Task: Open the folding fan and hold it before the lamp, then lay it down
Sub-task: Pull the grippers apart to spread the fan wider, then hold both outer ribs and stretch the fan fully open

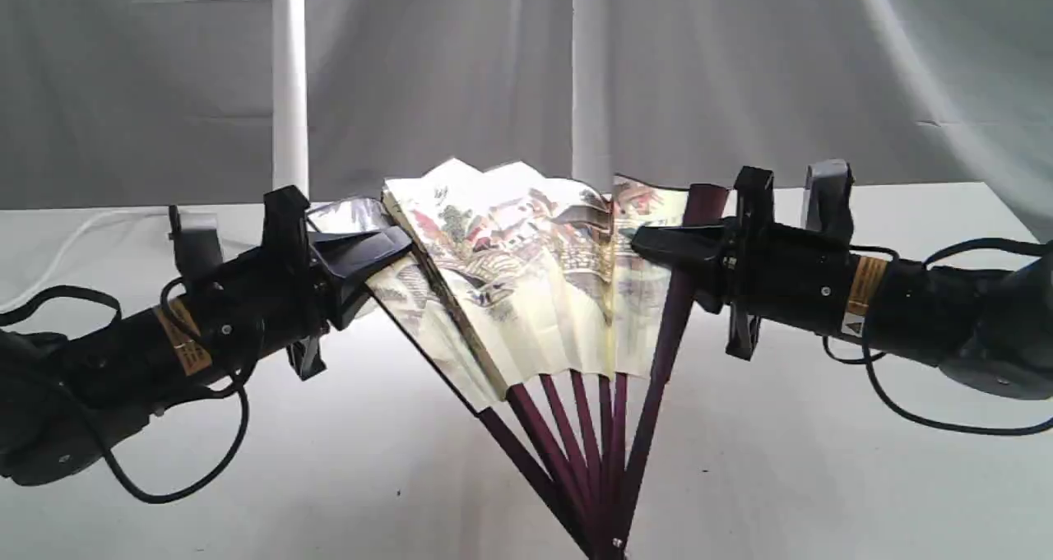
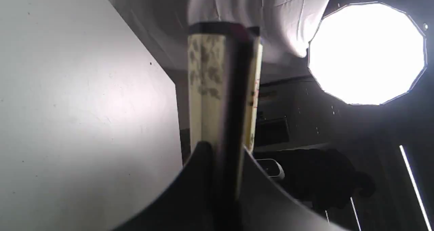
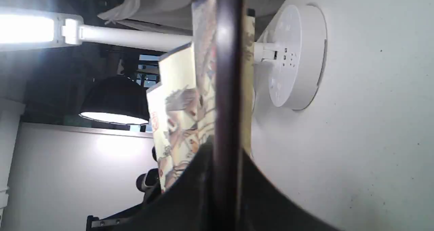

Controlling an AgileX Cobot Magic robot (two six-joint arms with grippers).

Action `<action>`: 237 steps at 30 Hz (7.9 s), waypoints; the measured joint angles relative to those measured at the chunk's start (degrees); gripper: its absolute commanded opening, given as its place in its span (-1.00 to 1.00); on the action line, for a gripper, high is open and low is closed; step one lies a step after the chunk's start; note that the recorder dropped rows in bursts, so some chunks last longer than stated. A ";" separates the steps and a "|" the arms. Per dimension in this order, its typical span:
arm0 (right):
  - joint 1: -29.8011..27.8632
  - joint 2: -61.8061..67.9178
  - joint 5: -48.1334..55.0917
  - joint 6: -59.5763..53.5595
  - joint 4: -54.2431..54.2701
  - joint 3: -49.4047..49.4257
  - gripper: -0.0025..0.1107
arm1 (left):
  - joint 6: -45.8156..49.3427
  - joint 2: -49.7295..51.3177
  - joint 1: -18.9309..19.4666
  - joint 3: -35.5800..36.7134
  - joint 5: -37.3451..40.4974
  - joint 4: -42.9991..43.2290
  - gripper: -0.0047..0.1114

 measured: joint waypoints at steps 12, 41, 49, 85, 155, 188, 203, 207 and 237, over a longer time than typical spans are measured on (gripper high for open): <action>-1.88 -0.33 -0.69 5.28 1.31 -2.54 -0.96 | -3.01 -3.61 0.23 0.00 0.69 -1.35 -0.92; -4.72 -0.56 -1.09 9.70 3.95 -16.73 -0.96 | -11.80 -5.83 3.71 -4.15 2.29 -4.25 -0.92; -4.72 -0.56 -1.09 9.70 5.06 -17.30 -0.96 | -13.70 -10.04 5.86 -4.25 2.79 -0.42 -0.92; -7.34 -2.72 9.30 9.79 3.65 -8.41 -0.96 | -17.91 -10.92 6.11 -4.25 9.16 5.43 -0.92; -12.46 -8.08 9.94 9.79 9.04 -8.41 -0.96 | -19.80 -19.00 9.55 -1.21 11.81 6.44 -0.92; -22.49 -8.29 -4.01 9.79 -6.60 -8.10 -0.96 | -20.47 -22.80 15.30 10.39 1.60 11.17 -0.92; -25.74 -8.96 -4.19 9.79 -9.29 -7.88 -0.96 | -20.56 -29.59 15.30 12.86 4.46 13.28 -0.92; -25.79 -10.37 -4.19 9.79 -9.40 -7.88 -0.96 | -20.67 -30.19 15.30 13.65 4.58 12.53 -0.92; -26.28 -11.20 -4.19 9.79 -11.54 -7.88 -0.96 | -20.88 -30.45 15.33 15.34 4.49 12.81 -0.92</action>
